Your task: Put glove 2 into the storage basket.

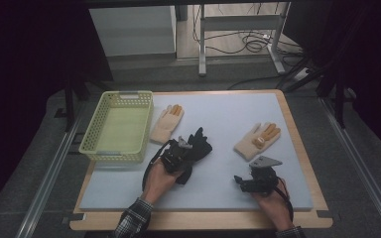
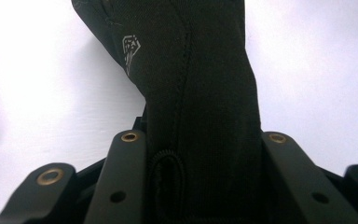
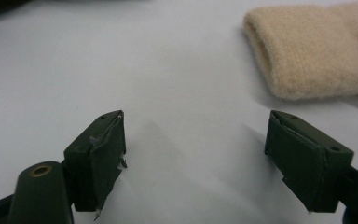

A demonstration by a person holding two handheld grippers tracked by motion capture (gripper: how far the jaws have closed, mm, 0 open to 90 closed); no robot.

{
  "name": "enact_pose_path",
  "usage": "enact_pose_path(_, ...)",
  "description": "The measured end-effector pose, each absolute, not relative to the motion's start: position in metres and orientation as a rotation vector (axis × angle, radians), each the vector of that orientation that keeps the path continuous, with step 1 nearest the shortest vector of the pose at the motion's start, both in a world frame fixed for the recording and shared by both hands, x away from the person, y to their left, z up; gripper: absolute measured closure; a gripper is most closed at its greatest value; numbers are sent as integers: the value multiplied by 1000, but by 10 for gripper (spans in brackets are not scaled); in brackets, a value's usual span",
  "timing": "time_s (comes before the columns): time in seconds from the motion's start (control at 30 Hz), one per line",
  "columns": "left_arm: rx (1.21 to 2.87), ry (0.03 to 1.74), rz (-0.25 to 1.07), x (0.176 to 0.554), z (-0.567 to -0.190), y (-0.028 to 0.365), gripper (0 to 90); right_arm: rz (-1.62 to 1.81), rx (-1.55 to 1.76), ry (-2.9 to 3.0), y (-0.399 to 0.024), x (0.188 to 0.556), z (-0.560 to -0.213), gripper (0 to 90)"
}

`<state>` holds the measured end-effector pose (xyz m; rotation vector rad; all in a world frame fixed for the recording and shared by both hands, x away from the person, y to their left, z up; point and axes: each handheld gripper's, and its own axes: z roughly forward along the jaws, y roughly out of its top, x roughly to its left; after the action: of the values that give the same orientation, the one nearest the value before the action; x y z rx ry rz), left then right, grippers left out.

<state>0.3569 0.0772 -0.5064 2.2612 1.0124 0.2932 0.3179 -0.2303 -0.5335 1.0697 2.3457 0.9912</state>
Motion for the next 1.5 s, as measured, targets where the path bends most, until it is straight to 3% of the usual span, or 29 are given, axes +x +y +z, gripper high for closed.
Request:
enact_pose_path(0.87,2182,1138,440,393,-417,134,660,994,1064,2347,-230,318,-534,198)
enact_pose_path(1.23,2157,1236,530,409,-410,178,654,997,1063,2346,-230,318,-534,197)
enact_pose_path(1.5,2101,1353,580,415,-412,233,651,997,1063,2346,-230,318,-534,197)
